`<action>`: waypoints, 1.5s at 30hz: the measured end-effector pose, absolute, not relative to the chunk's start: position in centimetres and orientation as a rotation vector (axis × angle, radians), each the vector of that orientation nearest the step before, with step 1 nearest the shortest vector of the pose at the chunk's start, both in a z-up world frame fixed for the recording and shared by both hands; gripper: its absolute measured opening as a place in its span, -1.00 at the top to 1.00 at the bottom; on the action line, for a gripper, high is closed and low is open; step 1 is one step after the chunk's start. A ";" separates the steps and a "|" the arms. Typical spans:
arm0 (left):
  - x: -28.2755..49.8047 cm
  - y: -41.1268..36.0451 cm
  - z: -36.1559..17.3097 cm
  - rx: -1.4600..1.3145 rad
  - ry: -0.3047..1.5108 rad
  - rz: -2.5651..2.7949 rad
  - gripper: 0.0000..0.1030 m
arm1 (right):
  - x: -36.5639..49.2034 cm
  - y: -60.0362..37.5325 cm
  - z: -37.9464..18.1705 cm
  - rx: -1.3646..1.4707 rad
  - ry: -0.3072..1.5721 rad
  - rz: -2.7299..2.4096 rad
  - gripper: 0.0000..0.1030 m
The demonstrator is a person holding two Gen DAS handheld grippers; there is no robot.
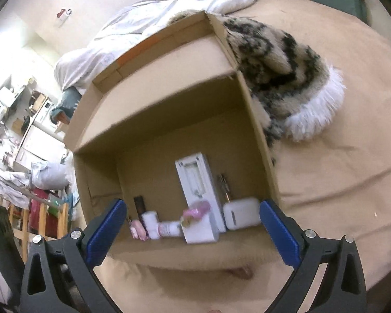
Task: Organize rigid objects
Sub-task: 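Withdraw both tools from the box toward the remaining items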
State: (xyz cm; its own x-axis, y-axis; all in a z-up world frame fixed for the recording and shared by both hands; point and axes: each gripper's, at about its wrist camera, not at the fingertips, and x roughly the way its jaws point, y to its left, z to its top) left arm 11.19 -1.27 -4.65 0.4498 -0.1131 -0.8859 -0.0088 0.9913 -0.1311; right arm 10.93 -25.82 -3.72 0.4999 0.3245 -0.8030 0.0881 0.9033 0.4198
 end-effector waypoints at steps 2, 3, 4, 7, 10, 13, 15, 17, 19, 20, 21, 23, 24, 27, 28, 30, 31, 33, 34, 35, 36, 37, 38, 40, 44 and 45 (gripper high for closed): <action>10.7 -0.6 -5.1 -0.145 1.119 -0.048 -0.41 | 9.9 -25.8 -3.9 0.414 1.055 0.139 -1.00; 10.3 -0.4 -5.3 -0.150 1.126 -0.043 -0.41 | 9.4 -25.7 -4.0 0.403 1.057 0.136 -1.00; 10.0 -0.1 -5.6 -0.152 1.132 -0.038 -0.41 | 8.9 -25.7 -4.1 0.393 1.060 0.137 -1.00; 9.0 0.6 -6.5 -0.157 1.145 -0.014 -0.41 | 7.3 -26.2 -4.4 0.362 1.070 0.138 -1.00; 8.4 1.0 -7.3 -0.160 1.162 -0.008 -0.41 | 6.3 -26.5 -5.1 0.330 1.088 0.131 -1.00; 8.1 1.0 -7.7 -0.133 1.167 -0.011 -0.41 | 5.7 -27.3 -5.9 0.337 1.114 0.122 -1.00; 8.0 0.9 -7.9 -0.128 1.170 -0.014 -0.41 | 5.5 -27.8 -6.7 0.365 1.141 0.112 -1.00; 7.9 0.9 -8.2 -0.126 1.178 -0.014 -0.41 | 5.4 -28.4 -7.5 0.407 1.170 0.105 -1.00; 7.9 0.8 -8.7 -0.130 1.199 -0.008 -0.41 | 5.4 -28.7 -8.2 0.440 1.195 0.096 -1.00; 8.0 0.8 -9.0 -0.137 1.211 -0.004 -0.41 | 5.4 -28.8 -8.5 0.453 1.206 0.090 -1.00; 8.0 0.7 -9.4 -0.145 1.227 0.000 -0.41 | 5.4 -28.9 -8.9 0.464 1.217 0.084 -1.00; 8.2 0.6 -10.2 -0.157 1.256 0.003 -0.41 | 5.6 -29.0 -9.5 0.477 1.240 0.068 -1.00; 8.2 0.4 -10.6 -0.154 1.269 0.004 -0.41 | 5.6 -29.0 -9.9 0.480 1.251 0.061 -1.00; 8.3 -0.3 -11.2 -0.139 1.289 -0.009 -0.41 | 5.7 -28.8 -11.0 0.485 1.289 0.051 -1.00; 8.4 -0.5 -11.3 -0.138 1.292 -0.013 -0.41 | 5.7 -28.8 -11.2 0.488 1.301 0.050 -1.00; 8.5 -0.8 -11.6 -0.133 1.298 -0.011 -0.41 | 5.8 -28.7 -11.7 0.490 1.321 0.049 -1.00; 8.5 -0.8 -11.8 -0.133 1.301 -0.008 -0.41 | 5.8 -28.7 -11.9 0.491 1.326 0.045 -1.00; 8.7 -0.8 -12.1 -0.137 1.311 0.000 -0.41 | 5.9 -28.8 -12.1 0.494 1.333 0.039 -1.00; 8.7 -0.8 -12.2 -0.140 1.314 0.003 -0.41 | 6.0 -28.8 -12.2 0.497 1.337 0.037 -1.00; 8.9 -0.8 -12.3 -0.143 1.318 0.005 -0.41 | 6.0 -28.9 -12.4 0.501 1.342 0.034 -1.00; 8.9 -0.7 -12.4 -0.146 1.321 0.009 -0.41 | 6.1 -28.9 -12.5 0.505 1.346 0.031 -1.00; 9.0 -0.7 -12.5 -0.147 1.321 0.011 -0.41 | 6.1 -28.9 -12.6 0.507 1.350 0.029 -1.00; 9.0 -0.6 -12.5 -0.148 1.320 0.014 -0.41 | 6.2 -28.9 -12.7 0.508 1.355 0.028 -1.00; 9.1 -0.7 -12.5 -0.150 1.317 0.013 -0.41 | 6.3 -28.8 -12.9 0.513 1.361 0.026 -1.00; 9.5 -2.3 -12.6 -0.166 1.298 -0.001 -0.43 | 6.0 -29.6 -12.5 0.514 1.343 -0.012 -1.00; 9.6 -3.4 -13.0 -0.183 1.299 -0.008 -0.45 | 5.8 -30.1 -12.4 0.523 1.342 -0.024 -1.00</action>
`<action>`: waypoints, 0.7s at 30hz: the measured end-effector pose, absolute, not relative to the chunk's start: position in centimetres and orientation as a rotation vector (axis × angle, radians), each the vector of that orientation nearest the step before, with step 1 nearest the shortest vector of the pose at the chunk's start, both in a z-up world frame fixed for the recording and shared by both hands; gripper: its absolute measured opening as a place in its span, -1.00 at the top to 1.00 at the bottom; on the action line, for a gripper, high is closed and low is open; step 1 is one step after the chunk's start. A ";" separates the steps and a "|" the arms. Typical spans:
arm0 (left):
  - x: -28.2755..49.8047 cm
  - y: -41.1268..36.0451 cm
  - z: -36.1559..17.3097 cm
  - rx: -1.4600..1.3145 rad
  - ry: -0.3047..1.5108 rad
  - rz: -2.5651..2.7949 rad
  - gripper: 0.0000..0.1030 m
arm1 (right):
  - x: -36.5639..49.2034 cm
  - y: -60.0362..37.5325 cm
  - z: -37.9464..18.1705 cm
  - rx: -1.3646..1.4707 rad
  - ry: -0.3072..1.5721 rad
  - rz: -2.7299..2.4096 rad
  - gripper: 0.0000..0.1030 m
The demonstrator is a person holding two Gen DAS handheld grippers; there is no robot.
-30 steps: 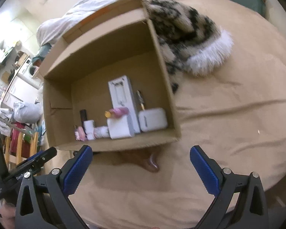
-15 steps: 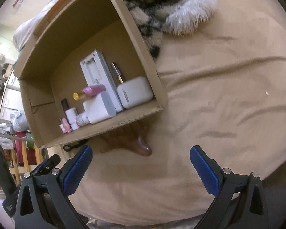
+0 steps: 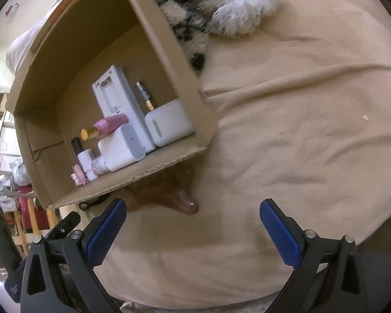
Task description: Organize rigid objects
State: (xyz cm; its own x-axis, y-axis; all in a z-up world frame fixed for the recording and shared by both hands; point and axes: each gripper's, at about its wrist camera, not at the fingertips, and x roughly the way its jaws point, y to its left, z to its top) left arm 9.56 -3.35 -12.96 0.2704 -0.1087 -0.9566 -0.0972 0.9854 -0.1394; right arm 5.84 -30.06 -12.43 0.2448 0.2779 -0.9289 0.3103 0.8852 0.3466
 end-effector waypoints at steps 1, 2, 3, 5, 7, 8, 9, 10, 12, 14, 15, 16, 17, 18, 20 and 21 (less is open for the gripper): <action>9.6 -4.1 -13.3 -0.197 1.302 -0.015 -0.45 | 5.6 -30.5 -12.4 0.543 1.340 -0.035 -1.00; 9.6 -5.0 -13.7 -0.203 1.305 -0.022 -0.45 | 5.4 -31.0 -12.5 0.571 1.337 -0.044 -1.00; 9.7 -6.1 -14.1 -0.195 1.296 -0.030 -0.45 | 5.2 -31.4 -12.6 0.594 1.335 -0.048 -1.00; 9.9 -7.5 -14.5 -0.165 1.267 -0.031 -0.45 | 5.0 -31.9 -12.7 0.614 1.335 -0.045 -1.00; 10.3 -8.5 -14.2 -0.140 1.194 -0.022 -0.45 | 4.9 -32.2 -12.6 0.614 1.331 -0.042 -1.00; 10.6 -9.0 -14.5 -0.120 1.193 -0.016 -0.48 | 4.8 -32.5 -12.6 0.622 1.329 -0.041 -1.00; 11.0 -9.4 -14.9 -0.108 1.211 -0.010 -0.51 | 4.7 -32.8 -12.5 0.634 1.327 -0.041 -1.00; 11.3 -9.8 -15.5 -0.110 1.234 -0.010 -0.51 | 4.7 -33.0 -12.6 0.647 1.326 -0.042 -1.00; 11.9 -10.3 -16.4 -0.105 1.251 -0.014 -0.51 | 4.7 -33.4 -12.6 0.671 1.324 -0.041 -1.00; 12.2 -10.8 -16.7 -0.073 1.224 -0.001 -0.53 | 4.7 -33.6 -12.5 0.694 1.316 -0.036 -1.00; 12.5 -11.2 -17.0 -0.053 1.223 -0.005 -0.59 | 4.8 -33.6 -12.4 0.695 1.311 -0.035 -1.00; 12.6 -11.3 -17.2 -0.047 1.219 -0.012 -0.63 | 4.8 -33.6 -12.3 0.693 1.308 -0.034 -1.00; 12.7 -11.5 -17.4 -0.040 1.216 -0.014 -0.67 | 4.8 -33.5 -12.3 0.691 1.307 -0.030 -1.00; 12.8 -11.7 -17.8 -0.021 1.219 -0.011 -0.67 | 4.9 -33.5 -12.2 0.689 1.309 -0.027 -1.00; 13.3 -12.1 -18.5 0.004 1.235 -0.003 -0.67 | 5.0 -33.3 -12.3 0.688 1.312 -0.023 -1.00; 13.4 -12.0 -18.6 -0.002 1.230 -0.004 -0.67 | 5.0 -33.3 -12.4 0.685 1.314 -0.024 -1.00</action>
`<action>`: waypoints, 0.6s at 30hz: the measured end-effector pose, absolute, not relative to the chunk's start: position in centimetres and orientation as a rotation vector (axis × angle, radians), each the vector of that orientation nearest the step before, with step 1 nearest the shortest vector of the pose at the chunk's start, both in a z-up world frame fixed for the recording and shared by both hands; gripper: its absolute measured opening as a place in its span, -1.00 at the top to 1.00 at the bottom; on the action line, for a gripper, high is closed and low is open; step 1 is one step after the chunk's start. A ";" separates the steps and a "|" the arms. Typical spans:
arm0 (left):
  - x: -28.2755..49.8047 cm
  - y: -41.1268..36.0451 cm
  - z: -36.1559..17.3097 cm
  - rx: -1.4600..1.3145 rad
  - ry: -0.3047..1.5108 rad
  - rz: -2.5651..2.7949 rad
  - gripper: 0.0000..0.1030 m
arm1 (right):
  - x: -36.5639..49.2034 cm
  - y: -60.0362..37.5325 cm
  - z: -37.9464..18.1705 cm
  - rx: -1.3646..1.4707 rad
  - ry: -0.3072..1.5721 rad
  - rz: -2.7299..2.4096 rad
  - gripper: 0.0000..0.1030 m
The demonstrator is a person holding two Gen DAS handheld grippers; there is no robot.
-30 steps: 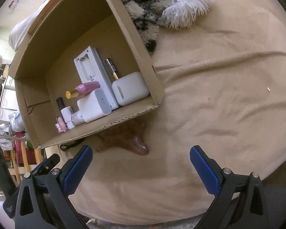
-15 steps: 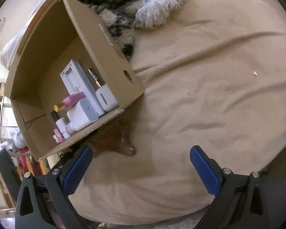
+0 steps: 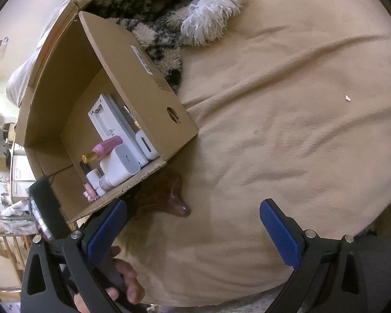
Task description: Organize rigid objects
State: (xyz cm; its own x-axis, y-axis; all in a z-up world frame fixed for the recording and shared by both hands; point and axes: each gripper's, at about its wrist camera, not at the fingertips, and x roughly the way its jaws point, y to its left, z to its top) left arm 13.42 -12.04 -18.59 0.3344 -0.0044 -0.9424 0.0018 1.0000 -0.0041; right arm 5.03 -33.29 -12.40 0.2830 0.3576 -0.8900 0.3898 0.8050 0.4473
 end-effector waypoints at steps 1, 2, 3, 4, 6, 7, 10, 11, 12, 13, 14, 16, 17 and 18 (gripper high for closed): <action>13.5 -12.0 -18.5 -0.014 1.226 -0.008 -0.65 | 5.1 -33.2 -12.4 0.680 1.317 -0.025 -1.00; 13.4 -11.7 -18.4 -0.027 1.224 -0.013 -0.64 | 5.2 -33.1 -12.5 0.669 1.321 -0.028 -1.00; 13.3 -11.2 -18.2 -0.027 1.225 -0.017 -0.64 | 5.1 -33.3 -12.5 0.660 1.324 -0.033 -1.00; 12.9 -11.0 -18.2 -0.017 1.229 -0.014 -0.64 | 5.3 -33.0 -12.6 0.653 1.327 -0.038 -1.00; 12.9 -8.4 -18.2 -0.004 1.246 -0.001 -0.64 | 5.5 -32.8 -12.9 0.637 1.334 -0.049 -1.00; 12.7 -7.6 -18.2 0.000 1.261 0.017 -0.64 | 5.6 -32.6 -13.1 0.626 1.343 -0.054 -1.00; 12.5 -4.9 -18.2 -0.026 1.313 0.073 -0.64 | 6.2 -31.1 -14.2 0.584 1.390 -0.050 -1.00; 12.4 -4.2 -18.2 -0.034 1.326 0.083 -0.64 | 6.4 -30.4 -14.6 0.567 1.406 -0.045 -1.00; 12.4 -3.5 -18.1 -0.048 1.338 0.096 -0.64 | 6.7 -29.6 -15.0 0.545 1.422 -0.037 -1.00; 12.4 -2.9 -18.0 -0.060 1.346 0.106 -0.64 | 6.9 -28.7 -15.3 0.514 1.437 -0.028 -1.00; 12.3 -2.3 -17.9 -0.071 1.355 0.119 -0.64 | 7.3 -27.6 -15.5 0.472 1.450 -0.019 -1.00; 12.4 -1.2 -18.0 -0.090 1.374 0.135 -0.64 | 7.9 -25.6 -16.0 0.385 1.471 -0.010 -1.00; 12.5 -0.9 -18.0 -0.093 1.378 0.142 -0.64 | 8.2 -24.7 -16.3 0.351 1.482 -0.005 -1.00; 12.3 -0.4 -18.1 -0.097 1.379 0.155 -0.64 | 8.5 -23.8 -16.6 0.320 1.489 -0.001 -1.00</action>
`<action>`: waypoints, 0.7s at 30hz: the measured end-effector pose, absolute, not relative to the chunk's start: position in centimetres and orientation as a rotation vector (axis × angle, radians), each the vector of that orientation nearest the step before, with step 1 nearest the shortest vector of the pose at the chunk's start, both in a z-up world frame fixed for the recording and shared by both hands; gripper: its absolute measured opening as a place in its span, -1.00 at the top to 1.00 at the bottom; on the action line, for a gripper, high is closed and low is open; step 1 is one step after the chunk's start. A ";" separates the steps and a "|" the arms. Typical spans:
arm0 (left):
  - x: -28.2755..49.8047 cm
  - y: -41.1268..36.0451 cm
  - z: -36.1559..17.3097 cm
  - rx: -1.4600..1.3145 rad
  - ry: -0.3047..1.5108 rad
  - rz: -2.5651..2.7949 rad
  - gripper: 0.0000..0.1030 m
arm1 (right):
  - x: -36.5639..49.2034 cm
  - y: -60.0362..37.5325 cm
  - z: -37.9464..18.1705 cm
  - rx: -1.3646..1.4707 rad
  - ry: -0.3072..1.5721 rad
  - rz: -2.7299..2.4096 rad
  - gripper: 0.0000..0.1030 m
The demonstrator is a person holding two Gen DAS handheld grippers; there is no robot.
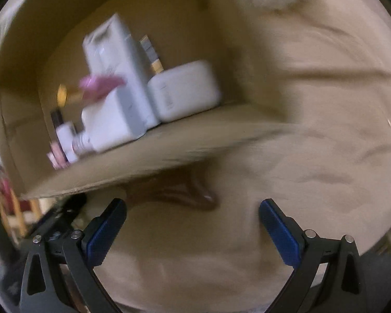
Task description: Organize rigid objects
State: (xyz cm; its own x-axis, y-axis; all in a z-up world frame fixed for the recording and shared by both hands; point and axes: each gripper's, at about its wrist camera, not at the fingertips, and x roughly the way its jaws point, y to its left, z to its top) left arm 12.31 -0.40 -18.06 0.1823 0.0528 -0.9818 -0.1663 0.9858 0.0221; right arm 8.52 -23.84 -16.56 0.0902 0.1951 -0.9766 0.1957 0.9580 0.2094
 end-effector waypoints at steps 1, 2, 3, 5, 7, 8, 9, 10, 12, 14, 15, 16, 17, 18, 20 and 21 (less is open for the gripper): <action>12.1 0.0 -18.1 -0.105 1.381 0.164 -0.65 | 8.8 -23.0 -16.7 0.280 1.491 0.001 -1.00; 12.0 0.3 -18.2 -0.119 1.383 0.170 -0.65 | 9.1 -22.1 -16.9 0.227 1.496 -0.001 -1.00; 11.5 0.6 -18.3 -0.138 1.384 0.176 -0.65 | 9.3 -21.4 -17.2 0.191 1.502 -0.002 -1.00; 11.1 1.0 -18.4 -0.156 1.382 0.182 -0.65 | 9.7 -20.6 -17.9 0.151 1.514 -0.011 -1.00; 10.6 1.0 -18.4 -0.143 1.378 0.184 -0.65 | 10.0 -20.2 -18.2 0.128 1.498 -0.030 -1.00; 10.8 0.9 -18.4 -0.139 1.378 0.185 -0.65 | 10.2 -19.9 -18.4 0.115 1.489 -0.035 -1.00; 10.3 0.4 -18.2 -0.136 1.376 0.190 -0.65 | 10.3 -19.6 -18.5 0.097 1.478 -0.036 -1.00; 9.9 0.3 -18.3 -0.134 1.375 0.193 -0.65 | 10.3 -19.2 -18.5 0.070 1.464 -0.033 -1.00; 9.9 0.2 -18.3 -0.133 1.369 0.198 -0.65 | 9.9 -18.3 -18.6 -0.008 1.429 -0.033 -1.00; 9.9 0.1 -18.5 -0.133 1.369 0.201 -0.66 | 9.7 -17.9 -18.4 -0.040 1.401 -0.028 -1.00; 9.6 0.0 -18.6 -0.128 1.369 0.201 -0.66 | 9.8 -18.0 -18.4 -0.039 1.405 -0.021 -1.00; 9.7 -0.2 -18.8 -0.120 1.371 0.202 -0.66 | 10.0 -18.0 -18.5 -0.037 1.407 -0.012 -1.00; 9.6 0.0 -19.2 -0.117 1.372 0.202 -0.66 | 10.1 -18.2 -18.5 -0.034 1.406 -0.008 -1.00; 9.6 -0.1 -19.2 -0.120 1.371 0.202 -0.66 | 10.3 -18.2 -18.6 -0.036 1.402 -0.009 -1.00; 9.7 -0.5 -19.2 -0.119 1.368 0.201 -0.66 | 10.2 -18.0 -18.6 -0.039 1.378 -0.021 -1.00; 9.6 -0.5 -19.1 -0.113 1.363 0.201 -0.66 | 10.0 -17.8 -18.6 -0.038 1.364 -0.029 -1.00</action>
State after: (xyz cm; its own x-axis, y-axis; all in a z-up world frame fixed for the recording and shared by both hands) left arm 9.61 -0.55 -19.13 0.1926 0.0776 -0.9782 -0.2084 0.9774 0.0366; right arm 10.00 -17.80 -18.61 0.2050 -0.0431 -0.9778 -0.0016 0.9990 -0.0443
